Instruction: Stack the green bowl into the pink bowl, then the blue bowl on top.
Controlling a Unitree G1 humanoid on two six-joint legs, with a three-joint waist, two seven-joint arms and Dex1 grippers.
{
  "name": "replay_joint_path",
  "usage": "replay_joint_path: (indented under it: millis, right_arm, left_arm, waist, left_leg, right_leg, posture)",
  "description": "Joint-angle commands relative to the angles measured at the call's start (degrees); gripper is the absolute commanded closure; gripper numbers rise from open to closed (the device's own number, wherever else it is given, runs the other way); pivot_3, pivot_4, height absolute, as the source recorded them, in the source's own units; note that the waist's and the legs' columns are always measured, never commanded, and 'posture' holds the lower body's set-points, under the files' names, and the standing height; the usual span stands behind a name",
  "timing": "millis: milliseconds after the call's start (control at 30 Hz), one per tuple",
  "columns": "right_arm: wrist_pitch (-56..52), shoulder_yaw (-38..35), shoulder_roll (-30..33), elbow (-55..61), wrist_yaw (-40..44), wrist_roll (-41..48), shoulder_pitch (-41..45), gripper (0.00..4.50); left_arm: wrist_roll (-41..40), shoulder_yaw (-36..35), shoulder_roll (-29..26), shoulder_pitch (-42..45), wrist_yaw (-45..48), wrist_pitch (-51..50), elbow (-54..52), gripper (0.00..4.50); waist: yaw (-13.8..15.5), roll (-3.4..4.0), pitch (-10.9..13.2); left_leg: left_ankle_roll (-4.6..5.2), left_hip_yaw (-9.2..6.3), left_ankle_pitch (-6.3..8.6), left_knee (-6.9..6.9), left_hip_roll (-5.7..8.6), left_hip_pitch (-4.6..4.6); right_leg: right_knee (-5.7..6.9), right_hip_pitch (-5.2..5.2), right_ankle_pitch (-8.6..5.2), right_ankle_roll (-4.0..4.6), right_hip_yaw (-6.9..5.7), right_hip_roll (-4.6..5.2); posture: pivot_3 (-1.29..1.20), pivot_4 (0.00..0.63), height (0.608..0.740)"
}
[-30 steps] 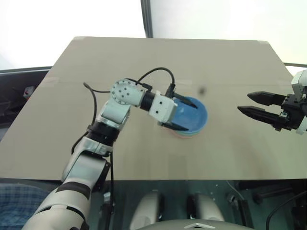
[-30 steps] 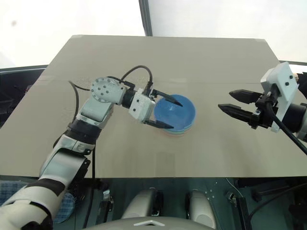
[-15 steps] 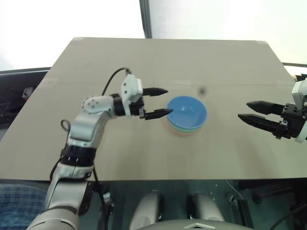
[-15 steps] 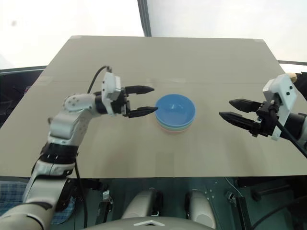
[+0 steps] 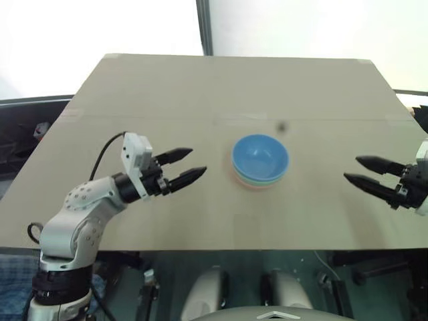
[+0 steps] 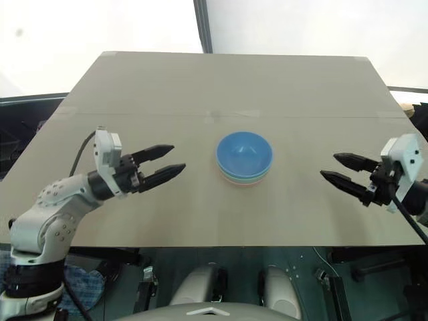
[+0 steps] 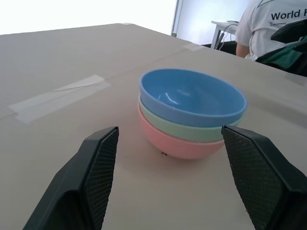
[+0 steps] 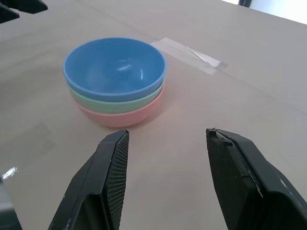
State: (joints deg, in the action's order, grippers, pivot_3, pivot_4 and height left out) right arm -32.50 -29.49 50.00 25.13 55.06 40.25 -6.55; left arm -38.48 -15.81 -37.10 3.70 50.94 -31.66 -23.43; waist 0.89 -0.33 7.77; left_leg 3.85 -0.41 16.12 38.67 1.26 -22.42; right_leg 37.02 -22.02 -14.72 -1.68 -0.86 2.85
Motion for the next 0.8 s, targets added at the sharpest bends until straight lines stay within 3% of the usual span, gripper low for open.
replay_joint_path:
  millis: [33,333,800]
  right_arm:
    - [4.1,1.0,0.7,-2.7,2.8,-2.9,-0.6,1.83]
    - [8.5,2.9,1.1,-7.2,7.3,-6.0,-2.2,1.83]
    - [12.9,-0.5,-0.8,-5.1,10.1,-4.4,-3.8,1.83]
  left_arm:
    - [-0.1,-2.9,-0.8,-2.7,0.2,3.0,-3.0,0.89]
    - [0.1,-3.9,-2.4,-8.0,1.3,5.3,-3.9,0.89]
    - [0.1,-2.6,-3.0,-7.6,2.3,7.2,-3.1,0.89]
  waist:
    - [0.0,0.0,0.0]
    - [0.1,0.06,0.0]
    - [0.1,0.1,0.0]
  left_leg:
    - [0.0,0.0,0.0,-0.01,0.0,0.01]
    - [-0.01,0.01,0.0,-0.22,0.01,0.0]
    - [0.03,0.01,0.03,-0.27,0.01,0.0]
  right_leg:
    - [-0.01,0.01,0.0,0.0,0.0,0.0]
    - [-0.19,-0.01,-0.01,0.02,0.0,0.06]
    - [-0.23,-0.01,-0.04,0.08,0.0,0.08]
  posture:
    - [0.0,0.15,0.74]
    - [0.0,0.15,0.74]
    - [0.0,0.15,0.74]
